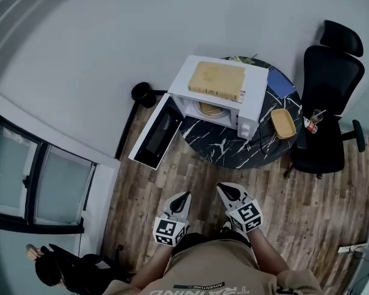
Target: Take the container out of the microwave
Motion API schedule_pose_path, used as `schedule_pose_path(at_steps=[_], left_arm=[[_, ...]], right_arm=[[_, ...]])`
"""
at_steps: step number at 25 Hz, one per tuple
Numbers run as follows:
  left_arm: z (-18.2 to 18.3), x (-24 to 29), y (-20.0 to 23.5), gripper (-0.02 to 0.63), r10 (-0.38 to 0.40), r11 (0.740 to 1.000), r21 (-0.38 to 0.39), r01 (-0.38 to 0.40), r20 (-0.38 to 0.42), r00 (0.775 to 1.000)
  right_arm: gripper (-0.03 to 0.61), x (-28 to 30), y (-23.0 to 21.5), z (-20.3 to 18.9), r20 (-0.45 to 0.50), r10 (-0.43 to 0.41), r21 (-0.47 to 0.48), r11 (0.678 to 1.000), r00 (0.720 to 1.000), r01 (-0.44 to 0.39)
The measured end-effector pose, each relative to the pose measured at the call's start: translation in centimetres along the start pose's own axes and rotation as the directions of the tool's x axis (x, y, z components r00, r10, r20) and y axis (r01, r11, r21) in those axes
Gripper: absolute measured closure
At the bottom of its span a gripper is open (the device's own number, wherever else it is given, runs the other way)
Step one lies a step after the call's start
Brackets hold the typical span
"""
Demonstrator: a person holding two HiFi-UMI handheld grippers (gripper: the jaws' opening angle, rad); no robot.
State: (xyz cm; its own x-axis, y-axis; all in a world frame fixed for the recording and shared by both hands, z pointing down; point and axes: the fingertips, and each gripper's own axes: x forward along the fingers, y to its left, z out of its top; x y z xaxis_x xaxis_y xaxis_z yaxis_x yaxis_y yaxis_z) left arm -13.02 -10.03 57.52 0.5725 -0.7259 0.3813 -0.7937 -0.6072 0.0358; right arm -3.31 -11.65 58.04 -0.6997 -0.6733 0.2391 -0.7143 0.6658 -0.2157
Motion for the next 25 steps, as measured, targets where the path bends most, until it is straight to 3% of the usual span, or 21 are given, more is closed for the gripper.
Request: schedule_pose_path(at_steps=[6,9,14,23,25], left_arm=[[1.1,2.2,0.2,0.607,-0.049,0.998,0.028,0.049,-0.013,0.999],[1.2,3.5,1.9,0.606,-0.067,0.996,0.063,0.068,-0.024,0.997],[1.6,6.3,5.2,0.607,-0.125,0.990,0.060,0.125,-0.009,0.992],[5.1,11.6,11.3,0.607,-0.265,0.955,0.145,0.257,0.038,0.963],[5.0,13.0,12.3,0.606,-0.297,0.945,0.156,0.289,0.036,0.954]], right_arm=[[0.570,1.2,-2.4,1.3,0.018,-0.022,0.035,0.999,1.000,0.021],[0.569,2.6,-3.7,1.6,0.020,-0.056,0.031,0.998,0.998,0.055],[0.571,4.8,-5.2,3.0,0.037,-0.125,0.085,0.989,0.991,0.121],[0.570,8.9,-7.2,7.4,0.022,-0.268,-0.004,0.963,0.963,0.268],[0.571,9.2,-8.3,7.3,0.017,-0.316,0.018,0.949,0.949,0.316]])
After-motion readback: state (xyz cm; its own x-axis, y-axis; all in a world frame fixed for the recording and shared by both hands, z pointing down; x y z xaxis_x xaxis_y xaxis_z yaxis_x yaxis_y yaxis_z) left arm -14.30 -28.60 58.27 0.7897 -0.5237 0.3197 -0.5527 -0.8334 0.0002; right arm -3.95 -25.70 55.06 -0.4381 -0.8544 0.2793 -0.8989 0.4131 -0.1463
